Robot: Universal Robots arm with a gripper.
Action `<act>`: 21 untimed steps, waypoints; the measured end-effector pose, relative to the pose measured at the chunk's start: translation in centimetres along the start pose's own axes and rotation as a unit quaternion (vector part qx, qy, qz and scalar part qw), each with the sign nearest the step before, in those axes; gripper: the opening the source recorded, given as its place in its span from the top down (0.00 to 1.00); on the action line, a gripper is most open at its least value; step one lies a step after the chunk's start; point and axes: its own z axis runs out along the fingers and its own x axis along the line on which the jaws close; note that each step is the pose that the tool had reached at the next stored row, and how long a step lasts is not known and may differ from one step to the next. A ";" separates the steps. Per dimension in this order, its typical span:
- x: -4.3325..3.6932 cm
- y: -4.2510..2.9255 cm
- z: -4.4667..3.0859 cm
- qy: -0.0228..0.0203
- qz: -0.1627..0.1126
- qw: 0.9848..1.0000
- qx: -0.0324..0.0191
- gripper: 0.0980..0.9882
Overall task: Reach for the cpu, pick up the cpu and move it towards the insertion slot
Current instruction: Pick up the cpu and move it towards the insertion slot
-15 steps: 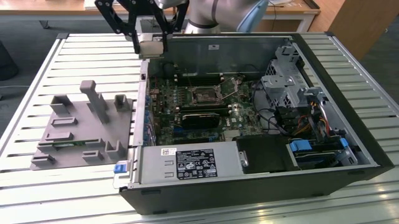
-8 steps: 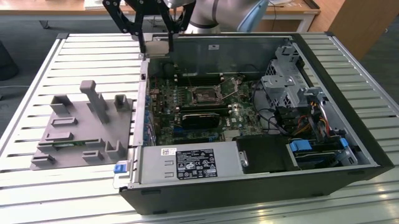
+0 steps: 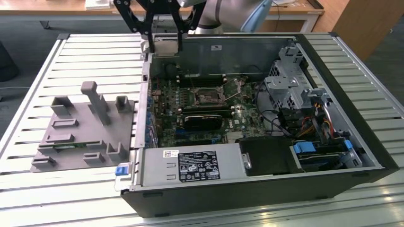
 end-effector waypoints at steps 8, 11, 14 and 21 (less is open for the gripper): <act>-1.33 0.42 0.03 0.000 0.000 1.000 0.000 0.50; -1.83 0.58 0.04 0.000 0.000 1.000 0.000 0.50; -2.29 0.73 0.05 0.000 0.000 1.000 0.000 0.50; -3.29 1.27 0.09 0.000 0.000 1.000 0.000 0.50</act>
